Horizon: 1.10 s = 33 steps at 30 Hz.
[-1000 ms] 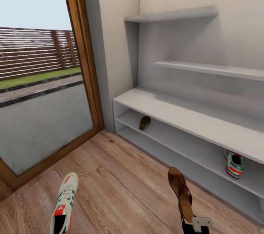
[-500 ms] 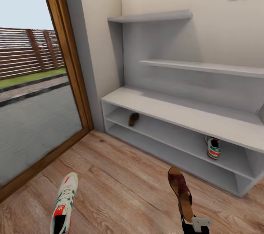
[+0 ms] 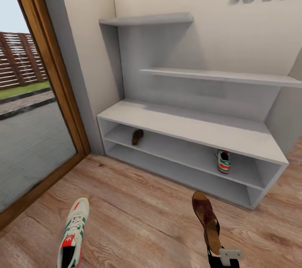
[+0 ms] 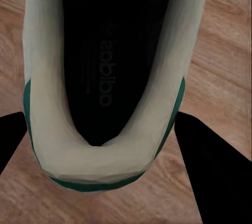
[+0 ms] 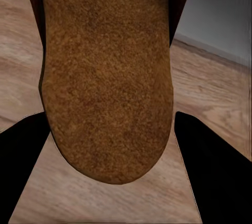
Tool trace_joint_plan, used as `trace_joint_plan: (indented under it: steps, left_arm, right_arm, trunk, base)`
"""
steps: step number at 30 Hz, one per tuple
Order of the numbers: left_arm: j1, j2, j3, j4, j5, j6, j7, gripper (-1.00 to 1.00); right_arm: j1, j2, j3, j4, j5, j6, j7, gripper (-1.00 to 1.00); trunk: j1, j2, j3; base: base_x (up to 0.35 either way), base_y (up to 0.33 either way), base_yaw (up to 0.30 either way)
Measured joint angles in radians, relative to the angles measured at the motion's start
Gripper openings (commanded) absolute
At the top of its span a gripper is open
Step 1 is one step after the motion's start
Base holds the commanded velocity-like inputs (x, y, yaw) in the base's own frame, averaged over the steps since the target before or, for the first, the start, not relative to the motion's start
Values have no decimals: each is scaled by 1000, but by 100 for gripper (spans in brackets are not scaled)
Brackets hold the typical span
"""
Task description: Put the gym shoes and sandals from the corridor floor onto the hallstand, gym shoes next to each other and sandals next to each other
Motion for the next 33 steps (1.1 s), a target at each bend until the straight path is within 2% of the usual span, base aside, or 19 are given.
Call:
trace_joint_plan:
  steps: [33]
  left_arm:
    - [0,0,1,0,-1,1,0,-100]
  right_arm:
    - [0,0,0,0,0,0,0,-100]
  trunk:
    - [0,0,0]
  base:
    - [0,0,-268]
